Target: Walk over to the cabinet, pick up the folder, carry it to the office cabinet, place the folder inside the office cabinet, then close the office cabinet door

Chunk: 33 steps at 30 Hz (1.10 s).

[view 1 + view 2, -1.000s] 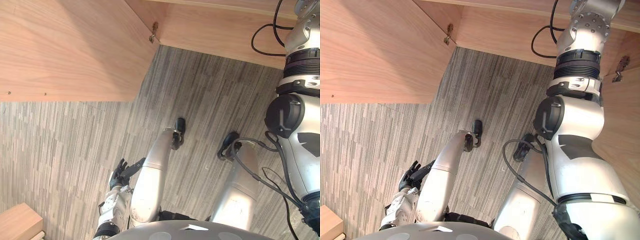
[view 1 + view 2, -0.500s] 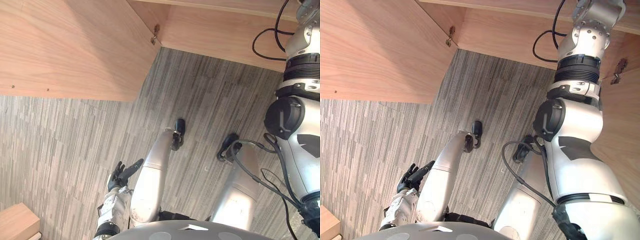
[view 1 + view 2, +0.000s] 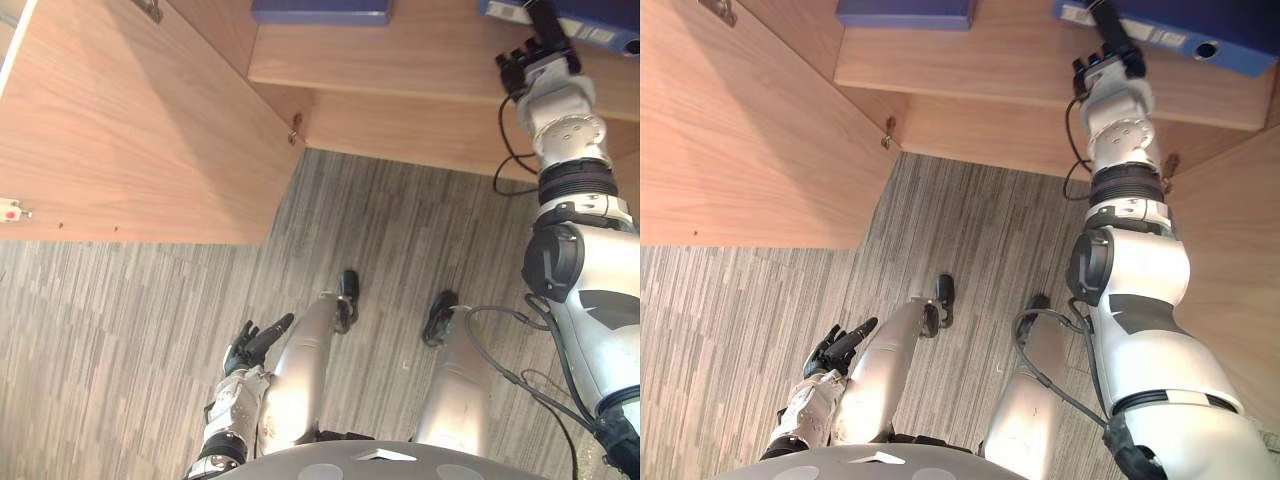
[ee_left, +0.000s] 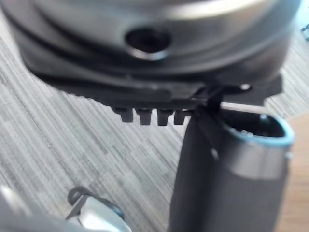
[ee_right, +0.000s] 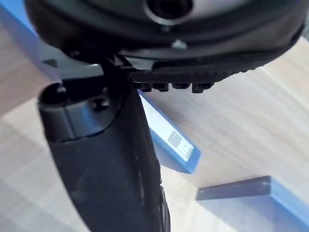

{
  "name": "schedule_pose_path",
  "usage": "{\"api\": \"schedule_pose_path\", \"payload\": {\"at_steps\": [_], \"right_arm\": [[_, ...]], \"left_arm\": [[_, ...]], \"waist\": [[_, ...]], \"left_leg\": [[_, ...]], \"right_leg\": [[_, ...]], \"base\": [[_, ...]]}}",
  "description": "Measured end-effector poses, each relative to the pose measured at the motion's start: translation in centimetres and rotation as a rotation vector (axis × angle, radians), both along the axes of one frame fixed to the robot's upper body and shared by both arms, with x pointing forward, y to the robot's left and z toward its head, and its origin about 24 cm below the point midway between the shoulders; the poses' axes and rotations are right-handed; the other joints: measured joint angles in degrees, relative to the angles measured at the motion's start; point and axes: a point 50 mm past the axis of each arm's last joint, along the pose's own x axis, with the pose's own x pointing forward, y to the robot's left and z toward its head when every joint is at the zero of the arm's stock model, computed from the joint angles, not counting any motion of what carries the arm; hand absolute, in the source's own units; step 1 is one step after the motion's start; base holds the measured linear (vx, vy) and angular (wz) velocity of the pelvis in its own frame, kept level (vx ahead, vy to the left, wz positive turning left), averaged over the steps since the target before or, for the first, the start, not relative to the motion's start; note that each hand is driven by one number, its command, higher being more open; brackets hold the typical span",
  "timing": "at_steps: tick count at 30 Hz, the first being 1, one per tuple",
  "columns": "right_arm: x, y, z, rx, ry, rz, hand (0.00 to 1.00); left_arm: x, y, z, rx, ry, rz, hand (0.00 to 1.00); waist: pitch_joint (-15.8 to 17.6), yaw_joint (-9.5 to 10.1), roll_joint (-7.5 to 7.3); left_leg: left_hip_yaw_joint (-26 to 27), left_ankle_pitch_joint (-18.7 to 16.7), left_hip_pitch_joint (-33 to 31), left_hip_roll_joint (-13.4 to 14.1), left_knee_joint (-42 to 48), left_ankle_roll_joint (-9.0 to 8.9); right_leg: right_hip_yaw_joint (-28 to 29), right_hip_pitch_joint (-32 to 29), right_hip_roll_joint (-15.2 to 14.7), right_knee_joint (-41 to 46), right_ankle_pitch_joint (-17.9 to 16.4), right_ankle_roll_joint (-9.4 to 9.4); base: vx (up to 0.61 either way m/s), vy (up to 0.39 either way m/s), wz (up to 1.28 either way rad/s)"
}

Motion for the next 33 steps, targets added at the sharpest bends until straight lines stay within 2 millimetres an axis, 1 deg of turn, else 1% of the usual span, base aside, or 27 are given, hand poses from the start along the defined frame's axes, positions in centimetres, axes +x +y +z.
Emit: {"api": "schedule_pose_path", "payload": {"at_steps": [2,6,7,9,10,12,14,17,23,24,26,27,29,30,32,33], "right_arm": [[0.1,0.1,-1.1,-0.076,0.048,0.021,1.00],[0.2,0.2,-2.8,-0.132,0.104,0.043,1.00],[0.2,0.1,-3.0,-0.157,0.110,0.047,1.00],[0.2,0.1,-3.0,-0.172,0.110,0.047,1.00],[0.2,0.1,-3.0,-0.199,0.114,0.047,1.00],[0.2,0.1,-3.0,-0.252,0.119,0.048,1.00],[0.2,0.1,-3.2,-0.328,0.138,0.049,1.00],[0.2,-0.1,-3.3,-0.426,0.160,0.051,1.00],[0.1,-0.4,-3.6,-0.579,0.221,0.040,1.00],[0.0,-0.7,-3.5,-0.683,0.251,0.022,1.00],[-0.1,-1.3,-3.4,-0.774,0.282,-0.005,1.00],[-0.4,-2.0,-3.3,-0.902,0.327,-0.037,1.00],[-1.1,-4.1,-3.1,-1.060,0.402,-0.099,1.00],[-1.5,-4.9,-3.2,-1.094,0.427,-0.118,1.00],[-2.5,-7.1,-4.1,-1.174,0.511,-0.136,1.00],[-2.7,-7.4,-4.5,-1.191,0.529,-0.132,1.00]], "left_arm": [[0.0,0.0,0.0,-0.002,-0.002,-0.010,1.00],[-0.4,0.0,-0.2,0.013,0.014,-0.033,1.00],[-0.5,0.1,-0.3,0.013,0.015,-0.027,1.00],[-0.6,0.2,-0.3,0.010,0.018,-0.019,1.00],[-0.8,0.4,-0.4,0.008,0.024,-0.008,1.00],[-1.1,0.6,-0.5,0.008,0.030,0.006,1.00],[-1.7,0.8,-0.8,0.004,0.046,0.019,1.00],[-2.3,1.0,-1.1,0.001,0.070,0.025,1.00],[-2.5,0.8,-1.3,0.006,0.080,-0.021,1.00],[-2.5,0.8,-1.3,0.005,0.082,-0.023,1.00],[-2.5,0.8,-1.3,0.005,0.082,-0.025,1.00],[-2.6,0.8,-1.3,0.004,0.086,-0.025,1.00],[-2.8,0.7,-1.4,0.003,0.093,-0.028,1.00],[-2.8,0.7,-1.5,0.003,0.095,-0.027,1.00],[-3.4,1.0,-1.6,0.011,0.106,-0.018,1.00],[-3.6,1.1,-1.7,0.014,0.111,-0.017,1.00]], "waist": [[-0.19,-0.34,-0.40],[-2.40,-0.60,-1.08],[-3.02,-0.59,-1.52],[-3.24,-0.71,-1.70],[-4.05,-0.77,-1.86],[-4.29,-0.83,-2.04],[-4.50,-0.83,-2.21],[-5.04,-0.81,-2.49],[-5.74,-0.74,-2.51],[-5.76,-0.61,-2.52],[-5.76,-0.37,-2.51],[-5.76,-0.30,-2.51],[-5.78,-0.32,-2.49],[-5.78,-0.32,-2.50],[-5.78,-0.23,-2.50],[-5.78,-0.24,-2.50]], "left_leg": [[-0.19,0.52,2.15,-0.16,-1.98,-0.15],[-0.17,1.30,4.40,-0.23,-5.23,-0.33],[-0.06,1.60,4.92,-0.24,-6.23,-0.36],[0.02,1.96,6.02,-0.20,-7.56,-0.32],[0.13,2.25,6.08,-0.18,-8.40,-0.29],[0.25,2.65,7.05,-0.19,-9.68,-0.27],[0.49,2.94,8.76,-0.28,-11.21,-0.28],[0.45,3.39,9.72,-0.31,-12.61,-0.51],[-0.08,4.23,9.96,-0.42,-14.21,-0.70],[-0.14,4.24,9.96,-0.42,-14.25,-0.70],[-0.16,4.27,9.95,-0.46,-14.30,-0.68],[-0.25,4.39,9.96,-0.60,-14.47,-0.65],[-0.75,5.25,10.07,-1.23,-15.72,-0.46],[-0.86,5.47,10.09,-1.35,-16.06,-0.47],[-1.01,5.87,10.21,-1.54,-16.80,-0.44],[-1.00,5.97,10.32,-1.58,-17.06,-0.43]], "right_leg": [[-0.53,1.97,0.01,-1.34,0.11,0.05],[-1.38,3.94,0.25,-3.89,0.60,0.21],[-1.42,4.23,0.39,-4.61,0.86,0.22],[-1.56,5.16,0.65,-5.78,1.37,0.27],[-1.64,5.16,0.85,-6.59,1.68,0.36],[-1.73,5.88,1.00,-7.54,2.09,0.41],[-1.88,7.18,1.06,-8.49,2.23,0.52],[-2.27,7.90,1.13,-9.28,2.25,0.52],[-3.11,8.01,1.11,-9.77,2.26,0.50],[-3.17,8.02,1.11,-9.77,2.26,0.51],[-3.18,8.02,1.07,-9.79,2.26,0.51],[-3.23,8.02,0.94,-9.80,2.26,0.51],[-3.66,7.95,0.31,-9.89,2.25,0.52],[-3.77,7.92,0.21,-9.94,2.25,0.52],[-3.92,7.87,0.08,-10.10,2.24,0.53],[-3.88,7.85,0.07,-10.12,2.24,0.53]], "base": [[0.07,-0.008,0.02],[0.06,0.000,-0.03],[0.06,-0.001,-0.04],[0.06,-0.002,-0.07],[0.05,0.002,-0.07],[0.05,-0.001,-0.06],[0.05,-0.014,-0.06],[0.04,-0.027,-0.01],[0.02,-0.022,0.04],[0.00,0.000,0.00],[0.00,0.000,0.00],[0.01,-0.009,0.08],[0.00,-0.005,0.16],[0.00,-0.004,0.15],[0.01,-0.009,0.06],[0.01,-0.016,-0.03]]}}
